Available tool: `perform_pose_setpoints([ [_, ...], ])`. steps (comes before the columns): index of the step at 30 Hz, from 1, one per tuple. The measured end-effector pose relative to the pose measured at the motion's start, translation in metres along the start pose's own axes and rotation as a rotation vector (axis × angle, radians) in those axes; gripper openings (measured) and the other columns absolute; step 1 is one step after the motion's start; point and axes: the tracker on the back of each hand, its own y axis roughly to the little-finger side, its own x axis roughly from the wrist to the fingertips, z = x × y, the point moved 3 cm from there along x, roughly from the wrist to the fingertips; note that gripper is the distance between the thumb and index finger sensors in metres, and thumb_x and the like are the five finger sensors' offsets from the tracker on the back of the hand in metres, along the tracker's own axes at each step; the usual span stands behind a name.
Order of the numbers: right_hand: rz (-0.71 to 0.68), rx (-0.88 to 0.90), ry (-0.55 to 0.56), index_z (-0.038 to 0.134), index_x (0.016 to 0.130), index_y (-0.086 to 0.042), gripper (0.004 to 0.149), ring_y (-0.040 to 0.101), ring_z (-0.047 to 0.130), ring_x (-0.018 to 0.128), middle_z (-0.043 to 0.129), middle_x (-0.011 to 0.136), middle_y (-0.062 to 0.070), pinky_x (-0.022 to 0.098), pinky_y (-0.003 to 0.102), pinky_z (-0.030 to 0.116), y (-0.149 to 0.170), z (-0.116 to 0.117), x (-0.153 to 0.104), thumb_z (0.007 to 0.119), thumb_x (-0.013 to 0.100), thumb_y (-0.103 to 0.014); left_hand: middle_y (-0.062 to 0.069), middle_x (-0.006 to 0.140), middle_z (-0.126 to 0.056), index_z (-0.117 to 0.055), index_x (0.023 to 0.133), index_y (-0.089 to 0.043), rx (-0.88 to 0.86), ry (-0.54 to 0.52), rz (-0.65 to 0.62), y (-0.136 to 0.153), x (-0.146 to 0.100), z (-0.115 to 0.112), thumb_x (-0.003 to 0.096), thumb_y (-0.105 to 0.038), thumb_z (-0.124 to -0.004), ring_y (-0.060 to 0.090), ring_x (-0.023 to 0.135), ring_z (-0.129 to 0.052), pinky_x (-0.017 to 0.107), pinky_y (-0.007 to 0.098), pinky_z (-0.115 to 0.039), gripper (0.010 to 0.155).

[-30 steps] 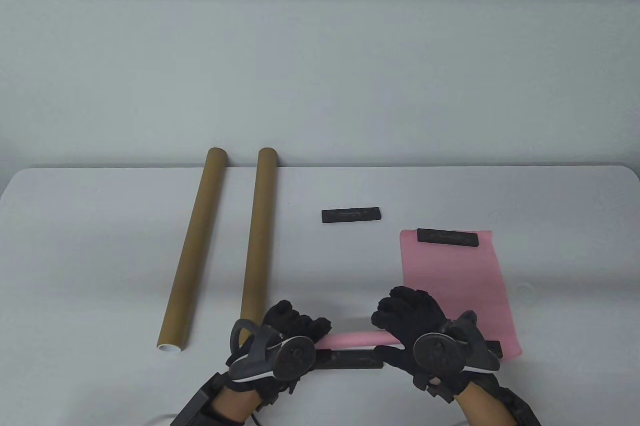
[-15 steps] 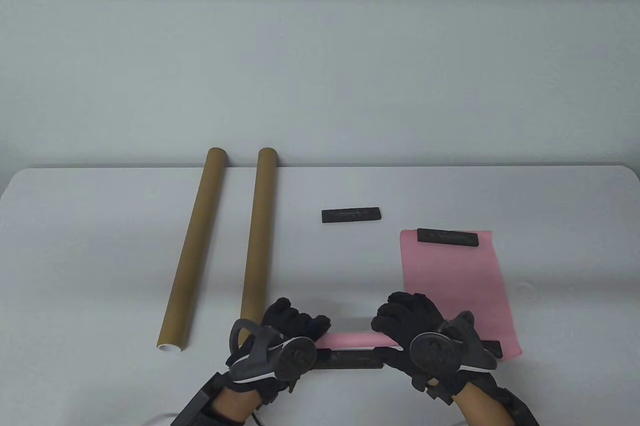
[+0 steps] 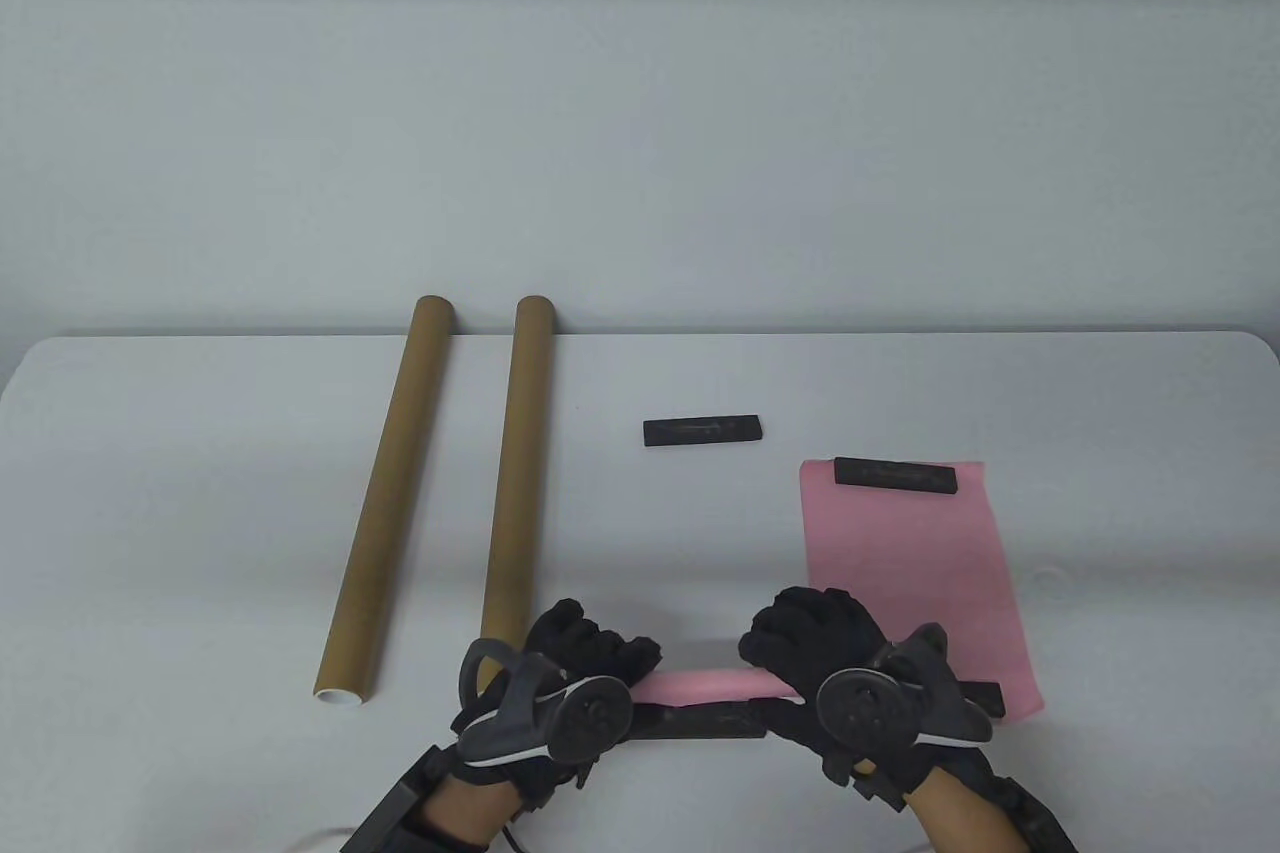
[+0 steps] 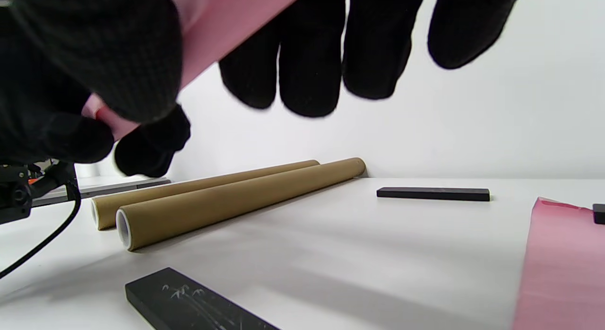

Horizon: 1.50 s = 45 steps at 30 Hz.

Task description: Roll up papers and store in mailing tubes

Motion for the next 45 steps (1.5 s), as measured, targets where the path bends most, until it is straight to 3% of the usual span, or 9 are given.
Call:
perform_pose_setpoints([
  [3, 0.004, 0.046, -0.046, 0.098, 0.07, -0.015, 0.055, 0.044, 0.096, 0.08, 0.101, 0.077, 0.011, 0.062, 0.07, 0.071, 0.003, 0.004, 0.001, 0.081, 0.044, -0.06, -0.004, 0.087, -0.087, -0.069, 0.096, -0.034, 0.075, -0.057, -0.007, -0.006, -0.002, 0.007, 0.0332, -0.061, -0.084, 0.022, 0.086, -0.091, 0.074, 0.053, -0.063, 0.07],
  [6, 0.003, 0.105, -0.031, 0.101, 0.064, -0.013, 0.058, 0.044, 0.099, 0.075, 0.104, 0.071, 0.012, 0.06, 0.069, 0.073, 0.006, 0.001, 0.0, 0.078, 0.044, -0.063, -0.009, 0.073, -0.095, -0.075, 0.091, -0.034, 0.1, -0.095, -0.025, -0.012, -0.003, 0.013, 0.0338, -0.059, -0.086, 0.016, 0.075, -0.099, 0.073, 0.051, -0.066, 0.063],
  [11, -0.023, 0.009, 0.025, 0.082, 0.094, -0.016, 0.07, 0.05, 0.08, 0.094, 0.083, 0.099, 0.013, 0.066, 0.072, 0.065, 0.001, -0.005, -0.003, 0.089, 0.04, -0.06, -0.012, 0.055, -0.105, -0.088, 0.08, -0.032, 0.025, -0.014, 0.006, -0.003, 0.001, 0.004, 0.0315, -0.067, -0.078, 0.012, 0.057, -0.109, 0.071, 0.049, -0.072, 0.061],
  [15, -0.011, -0.029, 0.018, 0.087, 0.088, -0.017, 0.056, 0.046, 0.085, 0.092, 0.088, 0.095, 0.012, 0.066, 0.071, 0.066, -0.001, -0.003, -0.002, 0.089, 0.044, -0.051, -0.009, 0.069, -0.101, -0.08, 0.089, -0.032, 0.035, -0.003, 0.012, -0.001, 0.001, 0.001, 0.0317, -0.067, -0.078, 0.015, 0.069, -0.105, 0.073, 0.05, -0.069, 0.067],
  [21, -0.005, 0.06, -0.039, 0.101, 0.066, -0.015, 0.056, 0.043, 0.1, 0.074, 0.104, 0.072, 0.011, 0.06, 0.069, 0.073, 0.004, 0.001, 0.0, 0.079, 0.044, -0.062, -0.009, 0.076, -0.096, -0.076, 0.091, -0.035, 0.123, -0.058, -0.008, -0.01, -0.001, 0.009, 0.0341, -0.057, -0.087, 0.016, 0.075, -0.1, 0.073, 0.051, -0.066, 0.062],
  [27, 0.031, 0.103, 0.055, 0.091, 0.085, -0.015, 0.066, 0.046, 0.089, 0.087, 0.091, 0.091, 0.013, 0.063, 0.07, 0.07, 0.01, -0.006, -0.003, 0.083, 0.041, -0.064, -0.01, 0.065, -0.102, -0.086, 0.082, -0.033, 0.068, -0.008, 0.021, -0.003, 0.001, 0.003, 0.0344, -0.062, -0.079, 0.015, 0.065, -0.106, 0.072, 0.05, -0.069, 0.057],
  [33, 0.18, 0.446, 0.289, 0.069, 0.104, -0.008, 0.087, 0.052, 0.079, 0.094, 0.072, 0.106, 0.019, 0.064, 0.072, 0.067, 0.042, -0.021, -0.015, 0.089, 0.039, -0.064, -0.01, 0.071, -0.101, -0.083, 0.087, -0.034, -0.114, -0.011, 0.108, 0.02, -0.001, 0.004, 0.0341, -0.066, -0.072, 0.015, 0.069, -0.106, 0.073, 0.052, -0.068, 0.063],
  [37, 0.167, 0.653, 0.237, 0.062, 0.109, -0.008, 0.092, 0.053, 0.078, 0.094, 0.064, 0.111, 0.02, 0.064, 0.072, 0.066, 0.044, -0.007, -0.011, 0.09, 0.041, -0.062, -0.009, 0.075, -0.1, -0.082, 0.088, -0.036, -0.221, -0.015, 0.079, 0.02, -0.003, 0.006, 0.0335, -0.068, -0.067, 0.017, 0.074, -0.103, 0.073, 0.053, -0.067, 0.065],
  [45, 0.034, 1.14, 0.1, 0.081, 0.097, -0.021, 0.058, 0.042, 0.092, 0.087, 0.088, 0.096, 0.007, 0.063, 0.071, 0.073, 0.019, 0.018, 0.004, 0.092, 0.048, -0.049, -0.007, 0.085, -0.094, -0.069, 0.098, -0.036, -0.155, 0.024, -0.026, 0.001, -0.003, 0.0, 0.0324, -0.069, -0.068, 0.02, 0.082, -0.098, 0.075, 0.053, -0.064, 0.073],
])
